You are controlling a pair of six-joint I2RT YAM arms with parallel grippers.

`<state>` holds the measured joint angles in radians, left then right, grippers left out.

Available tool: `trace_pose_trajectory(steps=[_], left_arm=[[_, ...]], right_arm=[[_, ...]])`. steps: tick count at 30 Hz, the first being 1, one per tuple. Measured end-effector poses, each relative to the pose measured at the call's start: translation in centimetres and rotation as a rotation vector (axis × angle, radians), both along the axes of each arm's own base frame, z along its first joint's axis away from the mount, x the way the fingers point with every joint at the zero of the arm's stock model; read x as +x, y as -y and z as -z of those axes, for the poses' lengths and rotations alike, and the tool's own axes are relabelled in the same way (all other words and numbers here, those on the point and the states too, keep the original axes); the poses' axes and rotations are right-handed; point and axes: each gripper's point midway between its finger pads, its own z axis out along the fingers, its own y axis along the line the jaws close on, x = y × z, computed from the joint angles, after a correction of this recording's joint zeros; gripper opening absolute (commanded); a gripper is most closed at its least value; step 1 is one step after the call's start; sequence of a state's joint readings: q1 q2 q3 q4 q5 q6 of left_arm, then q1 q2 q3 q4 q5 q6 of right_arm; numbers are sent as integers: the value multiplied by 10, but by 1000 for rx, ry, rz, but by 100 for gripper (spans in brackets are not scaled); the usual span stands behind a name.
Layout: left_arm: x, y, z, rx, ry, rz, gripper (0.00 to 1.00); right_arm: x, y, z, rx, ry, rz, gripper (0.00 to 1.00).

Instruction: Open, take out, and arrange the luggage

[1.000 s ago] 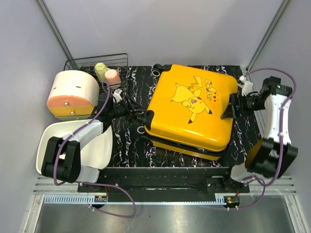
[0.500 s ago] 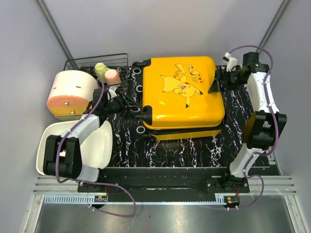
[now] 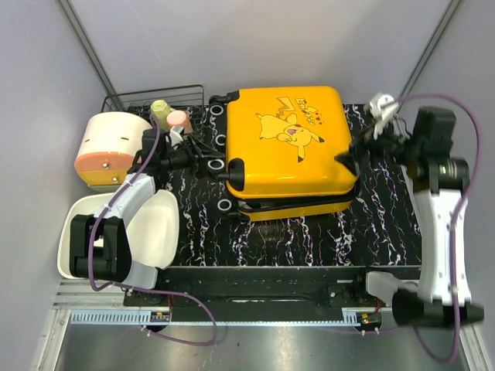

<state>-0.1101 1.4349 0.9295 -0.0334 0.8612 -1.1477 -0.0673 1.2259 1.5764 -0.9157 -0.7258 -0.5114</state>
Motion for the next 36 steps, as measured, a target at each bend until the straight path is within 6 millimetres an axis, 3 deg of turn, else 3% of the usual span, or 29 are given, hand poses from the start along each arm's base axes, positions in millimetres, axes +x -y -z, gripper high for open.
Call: trace_pose_trajectory(steps=[4,7,11,14,19,24,26,27,28,30,31,34,36], left_arm=[[12,1,-39,-42,80,5,0],[21,3,-73,-68,158,8,0],[32,5,-114,-93,257,8,0],[47,4,-142,-106,317,1,0],[72,2,-179,-123,403,-14,0],[89,2,-195,-141,444,-23,0],[95,2,-197,-147,451,-24,0],[97,1,-197,-148,450,-26,4],[98,0,-197,-150,449,-28,23],[100,-2,-198,-148,452,-39,47],[103,-5,-199,-145,461,-53,64],[105,-14,-195,-139,467,-75,81],[106,-32,-186,-127,459,-120,84]], right_arm=[[-66,-22,-6,2,107,-146,90],[-86,-33,21,-1,63,-224,85],[-87,-37,71,-12,-73,-270,83],[-88,-43,92,-30,-109,-305,78],[-81,-49,85,-63,26,-336,68],[-67,-63,81,-97,177,-352,81],[-45,-70,78,-109,223,-322,87],[-30,-73,77,-109,239,-301,89],[-13,-74,76,-111,252,-271,90],[22,-78,81,-104,238,-215,94],[27,-78,82,-104,238,-204,94],[56,-76,75,-98,293,-136,95],[67,-76,58,-79,344,-102,95]])
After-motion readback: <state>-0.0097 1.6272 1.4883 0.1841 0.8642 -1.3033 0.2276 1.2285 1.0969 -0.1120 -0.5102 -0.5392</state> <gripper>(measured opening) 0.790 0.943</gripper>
